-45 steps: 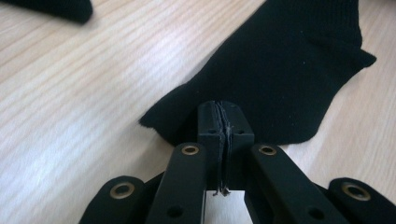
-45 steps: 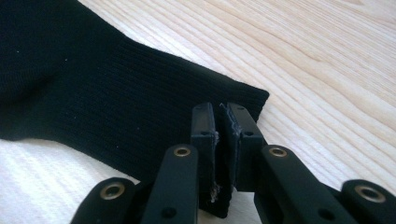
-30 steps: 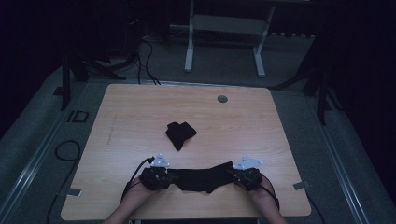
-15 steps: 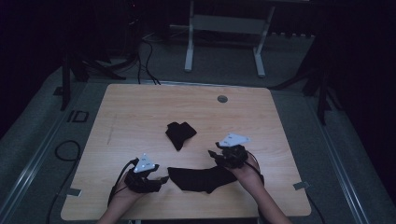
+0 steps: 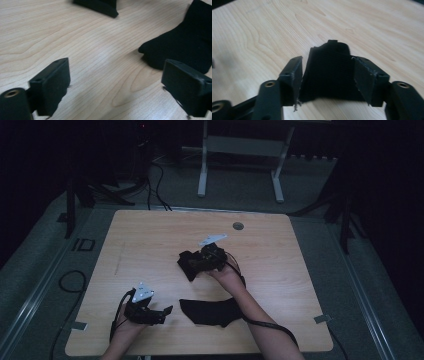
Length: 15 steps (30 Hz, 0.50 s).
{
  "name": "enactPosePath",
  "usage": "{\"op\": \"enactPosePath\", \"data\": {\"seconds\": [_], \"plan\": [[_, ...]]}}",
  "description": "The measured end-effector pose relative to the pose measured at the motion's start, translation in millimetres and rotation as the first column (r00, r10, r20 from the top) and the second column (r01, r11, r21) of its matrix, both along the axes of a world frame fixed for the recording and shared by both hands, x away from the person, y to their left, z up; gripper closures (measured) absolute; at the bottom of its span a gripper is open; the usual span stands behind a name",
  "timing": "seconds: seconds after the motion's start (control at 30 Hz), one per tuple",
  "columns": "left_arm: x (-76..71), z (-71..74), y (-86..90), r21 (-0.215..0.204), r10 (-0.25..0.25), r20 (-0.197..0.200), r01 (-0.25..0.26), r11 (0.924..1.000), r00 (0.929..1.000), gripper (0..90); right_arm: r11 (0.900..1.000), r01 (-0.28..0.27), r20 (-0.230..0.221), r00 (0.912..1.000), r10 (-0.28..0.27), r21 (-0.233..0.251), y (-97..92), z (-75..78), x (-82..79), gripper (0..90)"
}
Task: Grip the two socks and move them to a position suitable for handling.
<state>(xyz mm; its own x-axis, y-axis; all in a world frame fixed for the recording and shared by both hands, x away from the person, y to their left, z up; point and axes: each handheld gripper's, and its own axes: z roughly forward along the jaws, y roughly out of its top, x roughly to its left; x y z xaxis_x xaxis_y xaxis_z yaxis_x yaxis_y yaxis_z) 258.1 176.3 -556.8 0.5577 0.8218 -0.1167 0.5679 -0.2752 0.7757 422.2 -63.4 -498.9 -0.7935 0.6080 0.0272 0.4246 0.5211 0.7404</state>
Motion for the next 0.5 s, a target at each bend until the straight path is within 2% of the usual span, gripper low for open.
{"op": "enactPosePath", "data": {"seconds": [0.2, 0.27, 0.4, 0.43, 0.5], "plan": [[-0.6, -1.1, -0.2, 0.012, 0.022, 0.01, -0.022, 0.9997, 0.9997, 6.1, 0.997, 0.041, -0.03, 0.9986, -0.043, -0.066, 26.4, -25.6, 19.1, 34.1], [-0.8, -1.2, 0.3, 0.006, 0.024, 0.01, -0.024, 0.9997, 0.9997, 6.1, 0.9963, 0.049, -0.06, 0.9968, -0.053, -0.07, 32.4, -34.4, 23.7, 34.0], [-0.9, -2.4, 1.0, -0.001, 0.028, 0.005, -0.028, 0.9996, 0.9996, 6.2, 0.991, 0.051, -0.069, 0.9958, -0.06, -0.124, 42.8, -50.5, 28.7, 35.3], [-0.7, -2.7, 1.5, -0.003, 0.026, 0.003, -0.026, 0.9997, 0.9997, 6.2, 0.9891, 0.048, -0.063, 0.9964, -0.058, -0.139, 44.7, -54.0, 29.1, 38.0], [-0.3, -2.9, 2.4, -0.008, 0.032, 0.003, -0.032, 0.9995, 0.9995, 6.2, 0.9845, 0.054, -0.02, 0.9981, -0.058, -0.167, 47.3, -55.9, 26.6, 43.7]]}}
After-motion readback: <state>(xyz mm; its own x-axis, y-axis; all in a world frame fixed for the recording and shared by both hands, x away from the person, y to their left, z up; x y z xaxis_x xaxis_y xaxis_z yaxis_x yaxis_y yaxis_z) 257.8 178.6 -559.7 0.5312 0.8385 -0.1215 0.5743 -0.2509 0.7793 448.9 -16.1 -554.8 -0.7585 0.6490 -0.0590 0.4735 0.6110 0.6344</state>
